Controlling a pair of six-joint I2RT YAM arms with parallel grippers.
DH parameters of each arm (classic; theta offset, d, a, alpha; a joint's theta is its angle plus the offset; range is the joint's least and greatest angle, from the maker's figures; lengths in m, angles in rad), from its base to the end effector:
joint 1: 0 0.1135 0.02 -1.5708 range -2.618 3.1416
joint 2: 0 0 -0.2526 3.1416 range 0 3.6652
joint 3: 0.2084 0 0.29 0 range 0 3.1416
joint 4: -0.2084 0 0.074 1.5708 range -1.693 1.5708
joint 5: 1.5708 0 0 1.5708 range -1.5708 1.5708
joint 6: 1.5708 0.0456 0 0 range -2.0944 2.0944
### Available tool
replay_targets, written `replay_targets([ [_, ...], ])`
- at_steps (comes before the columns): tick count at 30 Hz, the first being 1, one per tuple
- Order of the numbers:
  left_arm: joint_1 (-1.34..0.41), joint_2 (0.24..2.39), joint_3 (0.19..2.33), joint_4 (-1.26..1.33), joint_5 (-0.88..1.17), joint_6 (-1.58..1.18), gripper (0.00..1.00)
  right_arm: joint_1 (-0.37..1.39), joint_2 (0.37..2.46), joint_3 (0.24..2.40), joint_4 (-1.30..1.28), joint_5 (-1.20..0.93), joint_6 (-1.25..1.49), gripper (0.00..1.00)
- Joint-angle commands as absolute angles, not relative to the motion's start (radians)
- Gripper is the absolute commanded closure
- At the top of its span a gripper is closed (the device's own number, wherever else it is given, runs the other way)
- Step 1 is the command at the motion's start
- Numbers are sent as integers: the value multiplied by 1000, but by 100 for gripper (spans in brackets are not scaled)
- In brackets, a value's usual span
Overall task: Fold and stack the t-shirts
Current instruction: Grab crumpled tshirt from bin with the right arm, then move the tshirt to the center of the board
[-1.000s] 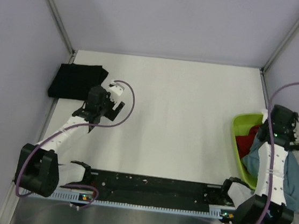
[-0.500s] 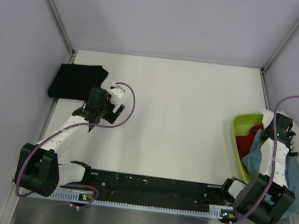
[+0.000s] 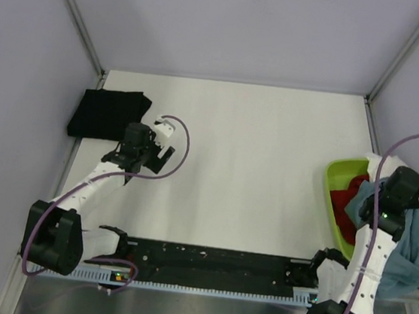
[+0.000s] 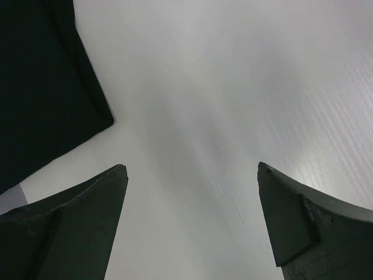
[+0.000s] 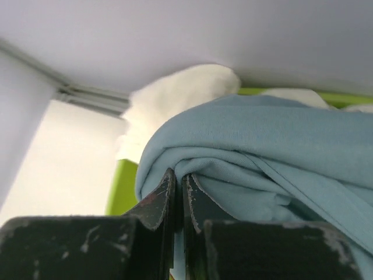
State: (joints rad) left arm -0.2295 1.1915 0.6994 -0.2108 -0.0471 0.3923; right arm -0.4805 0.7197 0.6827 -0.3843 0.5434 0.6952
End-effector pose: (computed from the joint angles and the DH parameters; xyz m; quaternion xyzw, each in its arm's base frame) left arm 0.2888 -0.0653 0.1897 0.2681 0.8666 0.0555 0.4172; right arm 0.1833 -0.1221 0.2832 0.5698 0.5919 -0.1678 0.5448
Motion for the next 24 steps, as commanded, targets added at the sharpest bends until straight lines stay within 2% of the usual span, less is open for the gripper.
replay_targets([
  [1,-225,1183,713,-175,-83,402,4,-442,722,891,-134,241,525,100],
  [7,-224,1161,729,-186,-117,405,4,-159,856,1201,-74,56,313,100],
  [11,-222,1161,735,-176,-164,411,4,-16,929,1311,58,-210,308,100],
  [15,-192,1210,753,-130,-340,420,2,229,1092,1475,67,-456,287,100],
  [18,-103,1313,851,-208,-417,359,2,406,1231,1595,5,-741,194,100],
  [21,39,1379,920,-282,-333,298,4,485,1334,1621,-18,-990,160,100],
  [24,119,1374,928,-270,-307,296,4,489,1397,1559,-55,-1014,114,100],
])
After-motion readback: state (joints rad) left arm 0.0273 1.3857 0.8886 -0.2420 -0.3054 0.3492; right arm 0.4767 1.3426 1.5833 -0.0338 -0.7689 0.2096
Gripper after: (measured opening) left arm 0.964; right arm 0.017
